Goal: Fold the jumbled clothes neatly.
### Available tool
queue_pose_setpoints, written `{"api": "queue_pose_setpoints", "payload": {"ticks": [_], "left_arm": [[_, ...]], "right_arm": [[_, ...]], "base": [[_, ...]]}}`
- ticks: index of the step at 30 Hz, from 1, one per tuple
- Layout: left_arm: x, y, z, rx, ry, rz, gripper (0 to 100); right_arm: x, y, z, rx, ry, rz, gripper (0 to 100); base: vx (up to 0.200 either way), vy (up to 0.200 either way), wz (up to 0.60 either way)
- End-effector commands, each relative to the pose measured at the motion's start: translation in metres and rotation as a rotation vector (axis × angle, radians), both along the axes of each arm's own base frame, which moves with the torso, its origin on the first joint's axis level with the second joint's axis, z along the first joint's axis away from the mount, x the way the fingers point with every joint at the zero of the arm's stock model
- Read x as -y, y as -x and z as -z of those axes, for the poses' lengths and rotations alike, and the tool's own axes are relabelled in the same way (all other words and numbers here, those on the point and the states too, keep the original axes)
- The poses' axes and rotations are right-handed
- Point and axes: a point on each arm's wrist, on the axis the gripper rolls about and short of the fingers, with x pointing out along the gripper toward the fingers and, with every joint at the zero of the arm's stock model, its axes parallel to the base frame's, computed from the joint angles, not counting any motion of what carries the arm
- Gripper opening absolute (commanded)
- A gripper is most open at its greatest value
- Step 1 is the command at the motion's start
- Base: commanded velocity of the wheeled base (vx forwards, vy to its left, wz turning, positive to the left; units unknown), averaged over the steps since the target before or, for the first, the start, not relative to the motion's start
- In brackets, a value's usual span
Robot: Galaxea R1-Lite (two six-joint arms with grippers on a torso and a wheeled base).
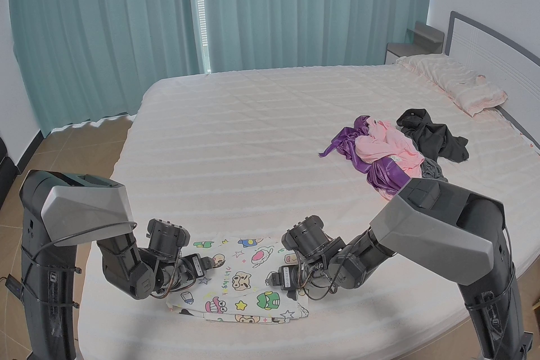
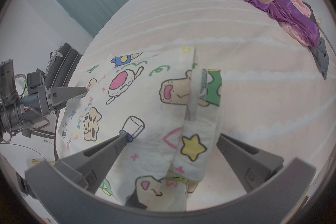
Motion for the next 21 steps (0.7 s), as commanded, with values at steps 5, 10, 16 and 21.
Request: {"api": "queue_pose_setpoints", "payload": {"ticks": [5, 10, 16, 21], "left_arm": [[0.006, -0.003, 0.003, 0.005, -0.006, 0.007, 100], [0.008, -0.003, 0.003, 0.014, -0.013, 0.001, 100], [0.007, 0.000, 0.002, 0.008, -0.017, 0.002, 0], [0.007, 0.001, -0.003, 0.014, -0.010, 0.001, 0]], "right_arm": [[-0.013, -0.002, 0.006, 0.009, -0.006, -0.015, 0], [-0.014, 0.000, 0.006, -0.001, 0.005, -0.022, 0], [-0.016, -0.003, 0.002, 0.005, -0.014, -0.008, 0], [-0.018, -0.004, -0.006, 0.002, -0.053, 0.035, 0]], "base": [[0.000, 0.000, 0.00], [0.000, 0.000, 0.00], [0.000, 0.000, 0.00], [0.000, 0.000, 0.00]]}}
